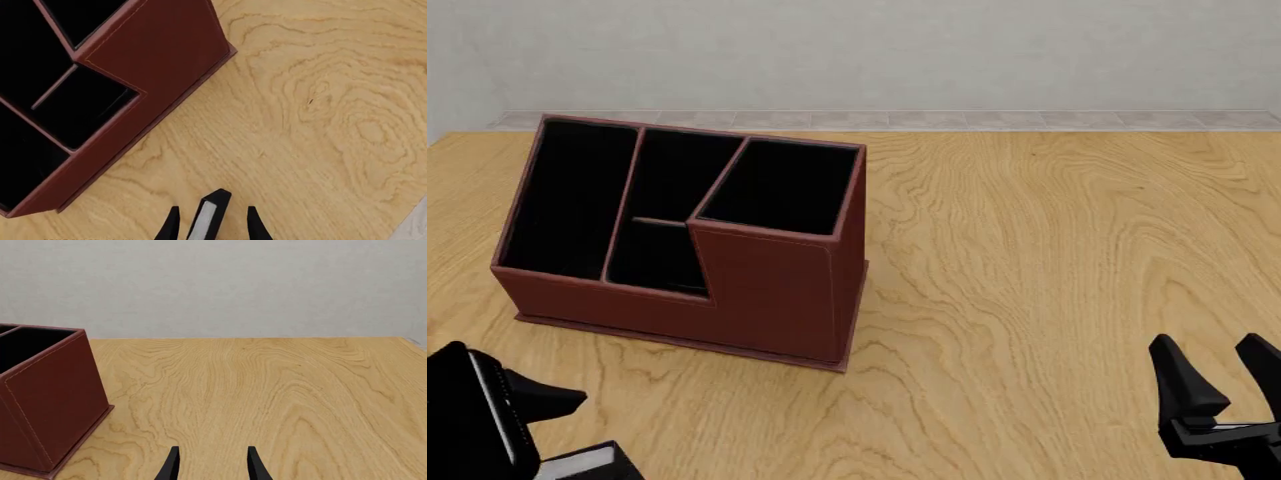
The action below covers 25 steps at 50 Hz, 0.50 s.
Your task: Pick up the book and place it in the left compartment of the caddy.
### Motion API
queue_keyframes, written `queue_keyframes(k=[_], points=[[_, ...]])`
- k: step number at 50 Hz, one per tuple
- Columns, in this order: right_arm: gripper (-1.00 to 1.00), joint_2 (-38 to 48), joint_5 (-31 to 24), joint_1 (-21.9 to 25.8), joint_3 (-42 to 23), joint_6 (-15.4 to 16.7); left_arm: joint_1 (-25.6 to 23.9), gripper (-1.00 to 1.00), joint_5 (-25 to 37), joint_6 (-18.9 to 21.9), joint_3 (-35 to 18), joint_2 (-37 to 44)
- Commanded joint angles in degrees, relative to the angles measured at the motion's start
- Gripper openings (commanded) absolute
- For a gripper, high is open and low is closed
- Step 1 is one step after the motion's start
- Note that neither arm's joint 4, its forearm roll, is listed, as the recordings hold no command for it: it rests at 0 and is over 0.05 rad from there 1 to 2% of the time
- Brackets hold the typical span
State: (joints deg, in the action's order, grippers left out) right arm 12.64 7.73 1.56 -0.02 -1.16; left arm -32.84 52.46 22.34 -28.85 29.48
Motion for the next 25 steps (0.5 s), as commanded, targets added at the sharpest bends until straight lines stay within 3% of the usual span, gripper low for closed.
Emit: queue_keyframes(k=[1, 25], points=[[1.0, -0.44, -0.38, -0.1, 0.0, -0.04, 1.5, 1.0, -2.05, 0.11, 2.94, -0.14], [1.0, -0.53, -0.37, -0.18, 0.0, -0.2, 4.3, 1.0, -4.3, 1.77, 6.35, -0.51]])
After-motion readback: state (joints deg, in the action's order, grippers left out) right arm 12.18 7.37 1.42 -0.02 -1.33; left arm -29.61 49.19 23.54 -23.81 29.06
